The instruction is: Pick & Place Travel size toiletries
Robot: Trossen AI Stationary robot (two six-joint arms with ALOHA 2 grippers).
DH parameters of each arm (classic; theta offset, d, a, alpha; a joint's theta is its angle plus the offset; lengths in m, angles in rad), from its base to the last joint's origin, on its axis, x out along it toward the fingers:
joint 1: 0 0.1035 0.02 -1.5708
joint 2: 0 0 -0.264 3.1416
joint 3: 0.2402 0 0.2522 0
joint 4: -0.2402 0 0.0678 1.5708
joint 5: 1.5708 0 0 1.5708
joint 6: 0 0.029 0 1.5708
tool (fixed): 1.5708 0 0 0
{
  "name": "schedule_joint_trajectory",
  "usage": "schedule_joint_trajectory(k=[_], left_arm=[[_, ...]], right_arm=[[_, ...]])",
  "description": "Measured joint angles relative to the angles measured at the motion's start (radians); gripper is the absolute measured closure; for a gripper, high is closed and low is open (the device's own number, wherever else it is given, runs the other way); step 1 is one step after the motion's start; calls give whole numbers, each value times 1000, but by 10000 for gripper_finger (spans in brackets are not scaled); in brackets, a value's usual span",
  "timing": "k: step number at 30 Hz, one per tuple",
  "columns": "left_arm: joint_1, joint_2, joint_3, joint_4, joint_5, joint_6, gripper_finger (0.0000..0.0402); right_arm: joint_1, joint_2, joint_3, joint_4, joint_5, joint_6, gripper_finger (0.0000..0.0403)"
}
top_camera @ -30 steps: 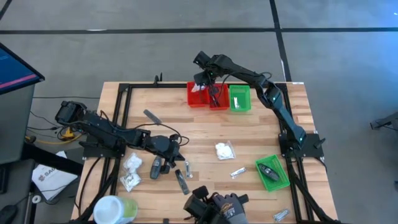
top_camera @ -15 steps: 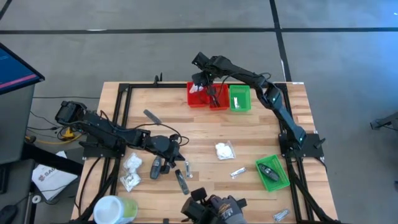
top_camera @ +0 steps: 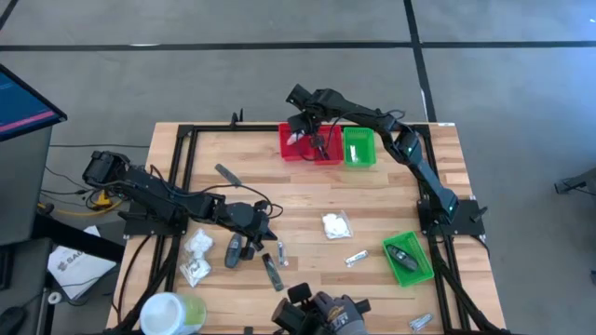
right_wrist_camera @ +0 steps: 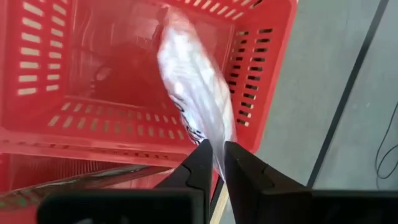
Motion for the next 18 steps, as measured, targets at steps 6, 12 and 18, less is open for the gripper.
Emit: schedule_joint_trajectory(k=[6,12,18], left_arm=[[0,0,0,1,0,0,401],[0,0,0,1,0,0,401],[0,0,0,1,0,0,401]], right_arm=[[1,0,0,40,0,25,335],[1,0,0,114,1,53,295],[1,0,0,162,0,88,273]])
